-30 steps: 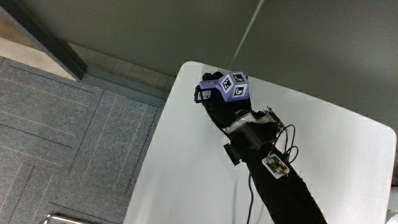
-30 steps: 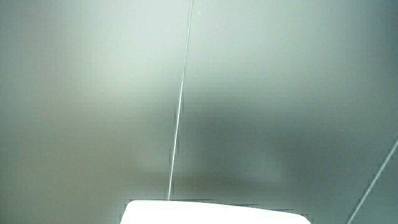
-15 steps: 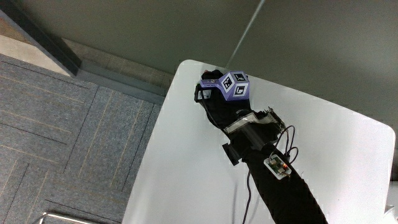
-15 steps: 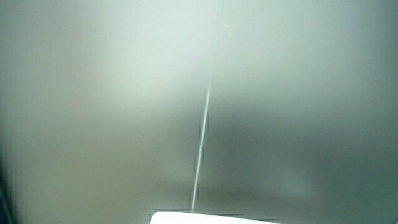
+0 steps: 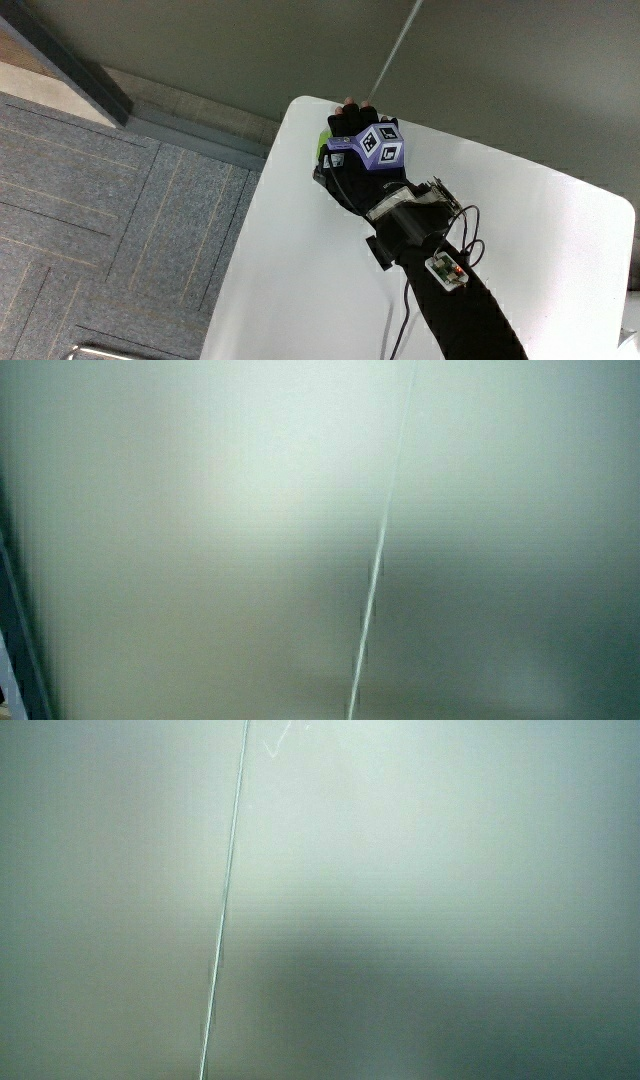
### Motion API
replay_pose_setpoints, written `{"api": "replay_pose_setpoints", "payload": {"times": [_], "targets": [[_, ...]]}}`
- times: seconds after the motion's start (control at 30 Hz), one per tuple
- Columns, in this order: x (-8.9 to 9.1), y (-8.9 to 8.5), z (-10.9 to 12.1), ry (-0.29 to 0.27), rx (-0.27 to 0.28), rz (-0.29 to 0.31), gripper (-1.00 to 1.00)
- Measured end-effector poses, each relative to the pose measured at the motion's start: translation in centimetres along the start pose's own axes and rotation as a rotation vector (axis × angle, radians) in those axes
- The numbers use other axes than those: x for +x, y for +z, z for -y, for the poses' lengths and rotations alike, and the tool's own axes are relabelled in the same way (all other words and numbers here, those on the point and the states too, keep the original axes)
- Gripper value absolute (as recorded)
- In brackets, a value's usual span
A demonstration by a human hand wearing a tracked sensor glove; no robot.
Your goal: Place green brick
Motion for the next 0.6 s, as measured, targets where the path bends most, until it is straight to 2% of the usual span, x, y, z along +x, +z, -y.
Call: {"api": "replay_pose_setpoints", "payload": {"times": [0.2,0.27,0.3,0.33,0.37,0.4,0.43,0.6], "targets": [[0.3,0.1,0.5,0.048,0.018,-0.014,-1.0],[1.4,-0.9,0.3,0.02,0.032,0.02,-1.0],[-0.2,0.8,1.6,0.056,-0.029,-0.033,-1.0],[0.2,0.4,1.5,0.079,-0.023,-0.045,-1.0],[0.9,-0.4,1.5,0.064,0.043,-0.008,-1.0],[0.3,0.4,1.9,0.092,-0.018,-0.049,-1.0],[1.4,-0.7,1.7,0.073,0.027,-0.017,-1.0],[1.4,0.1,3.5,0.096,-0.006,-0.105,-1.0]]}}
